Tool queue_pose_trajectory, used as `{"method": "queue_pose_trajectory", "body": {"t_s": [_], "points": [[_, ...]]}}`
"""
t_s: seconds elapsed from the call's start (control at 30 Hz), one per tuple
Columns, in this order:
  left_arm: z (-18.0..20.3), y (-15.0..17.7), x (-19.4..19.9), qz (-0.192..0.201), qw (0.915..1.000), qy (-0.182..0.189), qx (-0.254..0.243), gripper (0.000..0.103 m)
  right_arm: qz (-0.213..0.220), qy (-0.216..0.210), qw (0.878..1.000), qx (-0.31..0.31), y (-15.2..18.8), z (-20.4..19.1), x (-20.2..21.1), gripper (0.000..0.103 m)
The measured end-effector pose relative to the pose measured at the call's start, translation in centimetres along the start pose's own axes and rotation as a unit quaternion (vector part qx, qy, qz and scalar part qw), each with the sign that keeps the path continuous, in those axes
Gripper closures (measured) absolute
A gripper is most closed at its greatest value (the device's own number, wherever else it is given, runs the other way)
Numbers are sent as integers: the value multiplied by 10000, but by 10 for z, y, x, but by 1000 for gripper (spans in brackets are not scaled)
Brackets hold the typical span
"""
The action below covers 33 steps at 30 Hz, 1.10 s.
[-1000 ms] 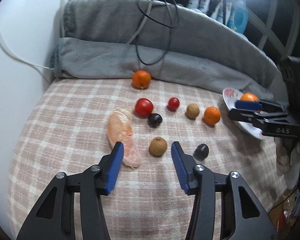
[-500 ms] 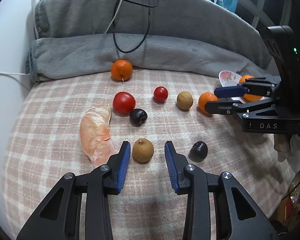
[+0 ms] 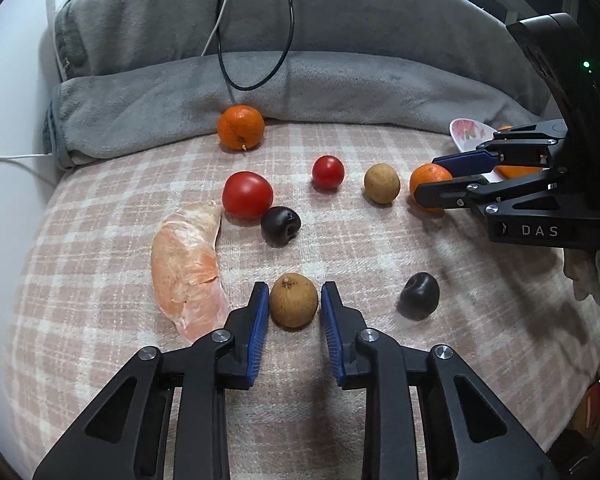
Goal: Organize fruits
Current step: 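Grasp the small mandarin with the right tool while the left tool grasps a brown longan, then place the mandarin on the plate with the right tool while the left tool drops the longan there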
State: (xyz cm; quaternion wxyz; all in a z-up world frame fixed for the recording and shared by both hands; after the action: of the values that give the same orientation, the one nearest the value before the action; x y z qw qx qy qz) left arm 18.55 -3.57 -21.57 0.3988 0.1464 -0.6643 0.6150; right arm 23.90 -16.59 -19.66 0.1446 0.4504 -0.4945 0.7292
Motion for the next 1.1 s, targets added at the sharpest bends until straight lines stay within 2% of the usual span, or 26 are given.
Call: {"method": "queue_pose_trajectory", "body": {"t_s": [0.3,0.63,0.93,1.1], "points": [[-1,0,-1,52,9999,44,106,80,31,-9,10000,-33,0,0,0,68],[-3,-5,15,172,9995,106,242,80,152,-141,9995,-228,0,-1,9,68],[10,-17,34,384,9985,267,268,80,485,-195,9975,-472,0,3,42,68],[25,-27,38,478,9976,448,230,80,676,-144,9948,-745,9,20,67,68]]}}
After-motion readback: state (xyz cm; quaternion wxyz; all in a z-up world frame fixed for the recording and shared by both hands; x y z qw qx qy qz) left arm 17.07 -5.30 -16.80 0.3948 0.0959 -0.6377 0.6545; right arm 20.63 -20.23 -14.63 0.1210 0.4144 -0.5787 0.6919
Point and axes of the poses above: each gripper's, at about its wrist camera, not at the fingertips, and x roughly against the way its jaws point, z to its right, y to its underside, the point moved 7 cm from there along -x, roughly the way its jaws point, and after that the axes turned 8 degrees about z, right-handed, at the moved point
